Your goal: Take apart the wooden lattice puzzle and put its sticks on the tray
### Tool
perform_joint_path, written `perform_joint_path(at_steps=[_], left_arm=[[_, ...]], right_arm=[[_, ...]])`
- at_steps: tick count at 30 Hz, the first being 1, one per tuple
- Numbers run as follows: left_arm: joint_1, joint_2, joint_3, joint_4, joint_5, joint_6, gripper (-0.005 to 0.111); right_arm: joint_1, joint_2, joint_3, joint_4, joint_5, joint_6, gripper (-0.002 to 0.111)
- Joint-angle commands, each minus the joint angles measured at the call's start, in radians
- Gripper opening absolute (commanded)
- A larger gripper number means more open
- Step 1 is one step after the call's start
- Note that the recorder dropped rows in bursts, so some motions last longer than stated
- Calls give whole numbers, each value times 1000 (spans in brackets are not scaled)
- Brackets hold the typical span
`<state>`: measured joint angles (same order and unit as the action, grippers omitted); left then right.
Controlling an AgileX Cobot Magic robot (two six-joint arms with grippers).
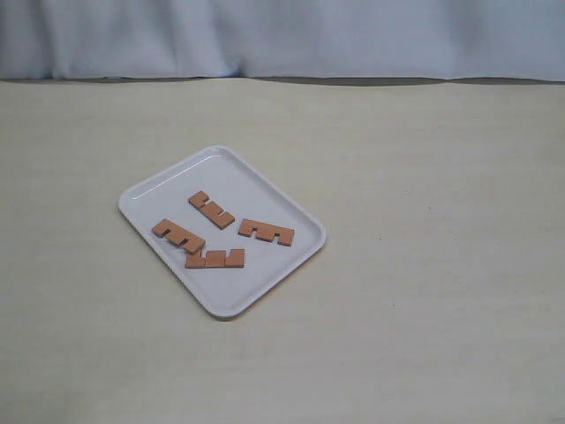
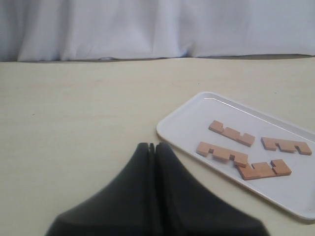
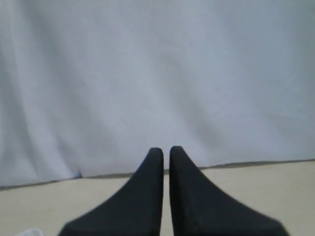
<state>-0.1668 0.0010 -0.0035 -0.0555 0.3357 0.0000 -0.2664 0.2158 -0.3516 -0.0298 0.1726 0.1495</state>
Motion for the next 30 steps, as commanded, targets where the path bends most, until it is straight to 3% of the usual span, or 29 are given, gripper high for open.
perform_joint_path(at_steps=[1, 6, 19, 30], left_arm=[[-9, -1, 4, 2, -13, 0, 0], [-9, -1, 4, 2, -13, 0, 0], [-9, -1, 4, 2, -15, 0, 0], [-9, -1, 4, 2, -15, 0, 0]], right_arm=[[1, -105, 5, 60, -2, 4, 4], [1, -216, 5, 66, 30, 1, 4], [1, -216, 16, -13, 86, -6, 4], [1, -216, 338, -19, -93, -7, 4]])
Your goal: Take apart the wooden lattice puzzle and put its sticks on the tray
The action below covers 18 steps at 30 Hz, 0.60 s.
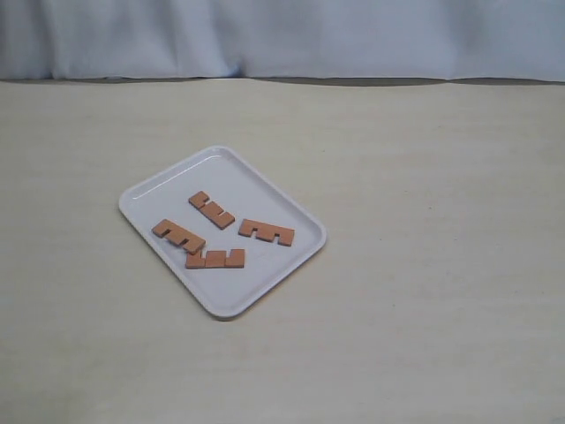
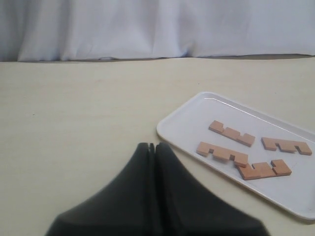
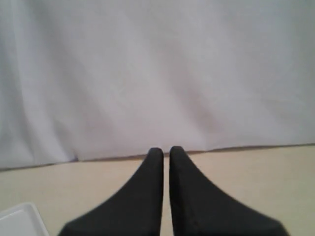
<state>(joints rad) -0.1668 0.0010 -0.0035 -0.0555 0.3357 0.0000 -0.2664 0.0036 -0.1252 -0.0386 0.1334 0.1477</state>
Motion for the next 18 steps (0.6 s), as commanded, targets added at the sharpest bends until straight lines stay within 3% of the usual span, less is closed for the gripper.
perform_joint_path(at_steps=[1, 3, 18], left_arm=[[-9, -1, 4, 2, -15, 0, 0], [-9, -1, 4, 2, -15, 0, 0], [-9, -1, 4, 2, -13, 0, 0]], right_arm=[[1, -4, 125, -10, -72, -5, 4], [1, -4, 125, -7, -8, 6, 4], [1, -4, 125, 1, -24, -3, 4]])
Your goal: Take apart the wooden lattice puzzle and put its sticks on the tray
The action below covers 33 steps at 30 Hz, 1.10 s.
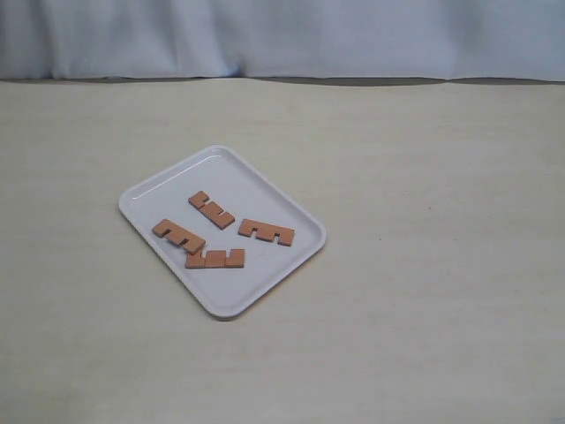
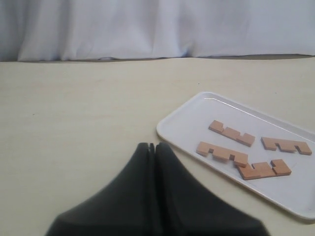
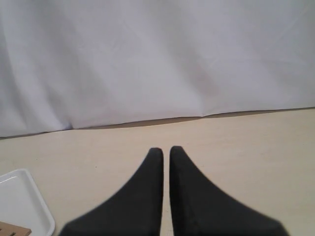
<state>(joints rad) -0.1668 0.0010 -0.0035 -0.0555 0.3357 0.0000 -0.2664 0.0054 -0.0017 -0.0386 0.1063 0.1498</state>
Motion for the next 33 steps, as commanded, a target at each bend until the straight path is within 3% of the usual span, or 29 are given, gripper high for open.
perform_joint_path(at_steps=[1, 8, 14, 18, 33], left_arm=[[-9, -1, 4, 2, -13, 0, 0], [-9, -1, 4, 2, -13, 0, 0], [-9, -1, 4, 2, -13, 0, 0], [-9, -1, 4, 2, -13, 0, 0], [-9, -1, 4, 2, -15, 0, 0]], right_arm=[[1, -5, 2, 1, 3, -17, 4], [1, -5, 2, 1, 15, -60, 4], [1, -5, 2, -22, 240, -60, 4], [1, -5, 2, 57, 235, -60, 4], [1, -5, 2, 57, 235, -60, 4]])
